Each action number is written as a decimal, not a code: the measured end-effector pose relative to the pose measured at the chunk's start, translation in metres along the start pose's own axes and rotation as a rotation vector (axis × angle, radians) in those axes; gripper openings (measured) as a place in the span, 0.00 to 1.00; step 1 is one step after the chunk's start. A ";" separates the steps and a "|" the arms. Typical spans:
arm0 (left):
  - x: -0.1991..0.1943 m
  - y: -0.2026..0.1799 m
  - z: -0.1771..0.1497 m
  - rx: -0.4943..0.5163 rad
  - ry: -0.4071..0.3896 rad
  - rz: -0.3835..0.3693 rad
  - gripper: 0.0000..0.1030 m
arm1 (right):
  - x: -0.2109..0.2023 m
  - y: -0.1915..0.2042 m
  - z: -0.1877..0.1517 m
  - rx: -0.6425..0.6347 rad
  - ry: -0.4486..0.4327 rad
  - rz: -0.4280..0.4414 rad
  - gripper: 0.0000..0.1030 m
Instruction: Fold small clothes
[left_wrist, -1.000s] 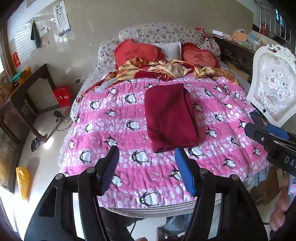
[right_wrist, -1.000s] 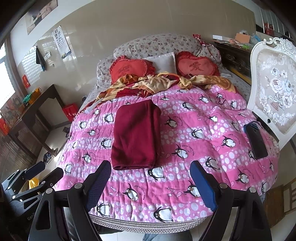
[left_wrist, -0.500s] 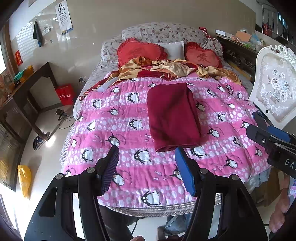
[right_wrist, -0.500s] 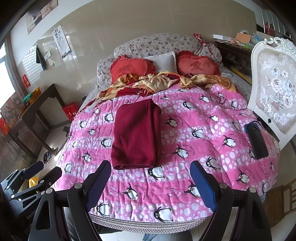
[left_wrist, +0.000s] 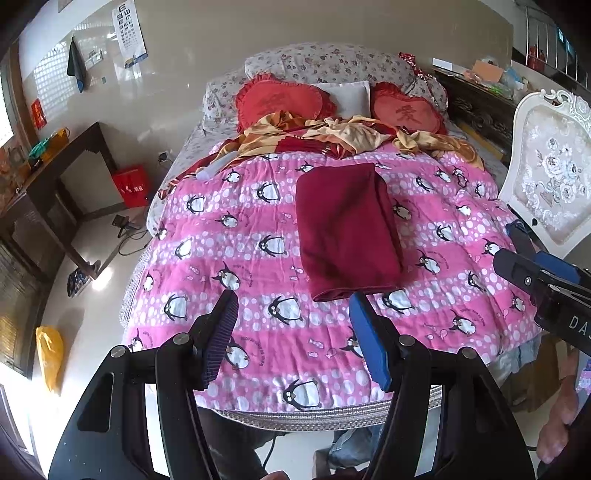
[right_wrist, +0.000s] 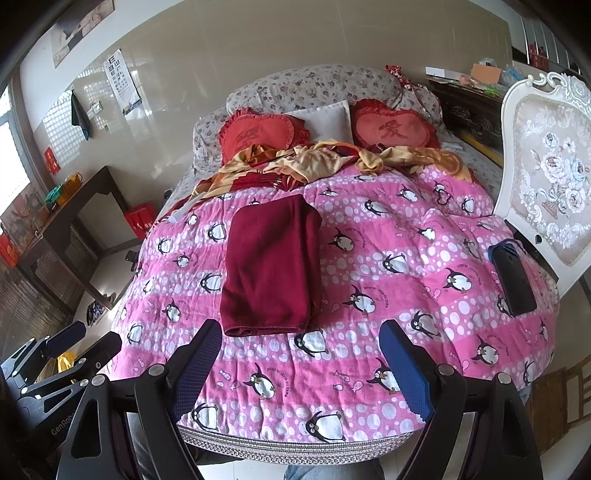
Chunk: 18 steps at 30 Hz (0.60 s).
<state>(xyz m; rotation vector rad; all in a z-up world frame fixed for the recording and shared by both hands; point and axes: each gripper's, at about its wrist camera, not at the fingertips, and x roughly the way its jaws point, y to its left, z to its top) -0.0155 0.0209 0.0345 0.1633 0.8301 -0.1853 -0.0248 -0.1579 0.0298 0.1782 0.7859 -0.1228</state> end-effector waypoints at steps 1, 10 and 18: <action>0.000 0.001 0.000 0.000 -0.001 0.003 0.61 | 0.000 0.000 0.000 -0.001 0.000 0.001 0.83; 0.002 0.003 -0.001 -0.006 0.001 0.004 0.61 | 0.000 0.000 0.000 0.001 0.000 0.001 0.83; 0.001 0.000 -0.003 0.006 -0.007 0.030 0.61 | 0.003 0.000 -0.004 -0.001 0.002 0.004 0.83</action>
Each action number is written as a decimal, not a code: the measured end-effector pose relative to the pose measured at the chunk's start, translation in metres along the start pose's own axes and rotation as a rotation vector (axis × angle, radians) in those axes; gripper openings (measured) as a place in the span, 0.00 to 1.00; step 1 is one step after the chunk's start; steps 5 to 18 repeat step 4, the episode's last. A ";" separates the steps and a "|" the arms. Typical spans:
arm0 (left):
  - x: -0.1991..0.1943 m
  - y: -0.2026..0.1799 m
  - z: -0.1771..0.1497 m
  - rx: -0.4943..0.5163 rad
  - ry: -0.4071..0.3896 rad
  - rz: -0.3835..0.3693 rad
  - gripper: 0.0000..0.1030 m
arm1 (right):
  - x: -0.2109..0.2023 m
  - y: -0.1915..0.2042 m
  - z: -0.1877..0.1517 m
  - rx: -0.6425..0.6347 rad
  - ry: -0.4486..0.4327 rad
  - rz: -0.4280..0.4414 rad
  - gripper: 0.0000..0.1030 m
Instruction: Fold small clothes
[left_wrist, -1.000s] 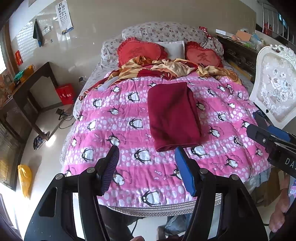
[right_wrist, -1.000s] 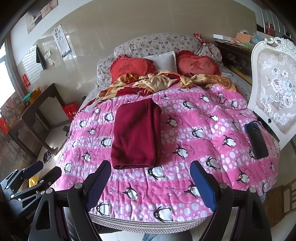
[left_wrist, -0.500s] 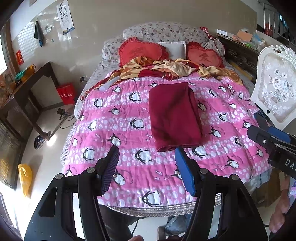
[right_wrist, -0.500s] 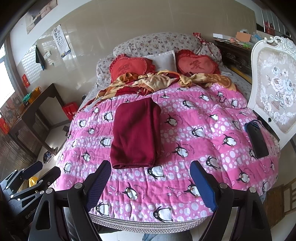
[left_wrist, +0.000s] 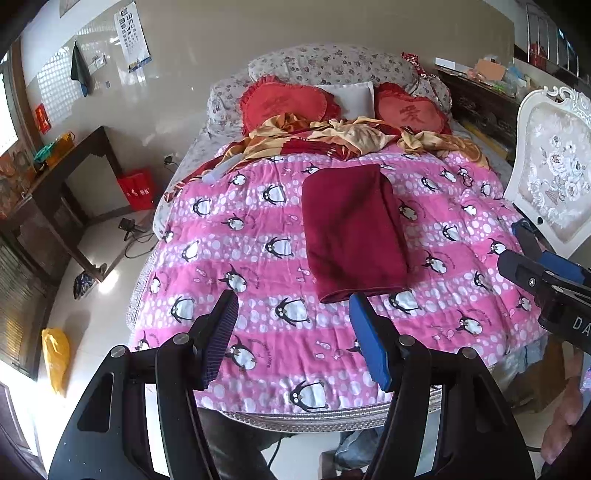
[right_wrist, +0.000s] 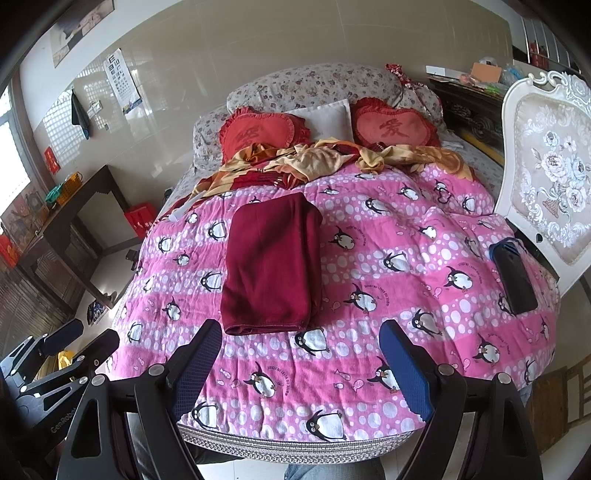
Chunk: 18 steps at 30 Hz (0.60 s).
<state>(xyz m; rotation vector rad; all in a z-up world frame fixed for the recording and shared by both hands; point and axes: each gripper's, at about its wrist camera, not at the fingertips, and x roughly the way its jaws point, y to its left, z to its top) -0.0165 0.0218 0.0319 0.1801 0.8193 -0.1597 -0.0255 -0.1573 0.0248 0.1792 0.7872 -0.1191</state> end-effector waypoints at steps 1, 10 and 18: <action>-0.001 -0.001 0.000 0.004 -0.005 0.008 0.61 | 0.000 0.000 0.000 0.001 0.001 0.002 0.83; -0.002 0.001 -0.001 0.003 -0.009 0.013 0.61 | 0.000 0.000 0.000 0.001 0.000 0.001 0.83; -0.002 0.001 -0.001 0.003 -0.009 0.013 0.61 | 0.000 0.000 0.000 0.001 0.000 0.001 0.83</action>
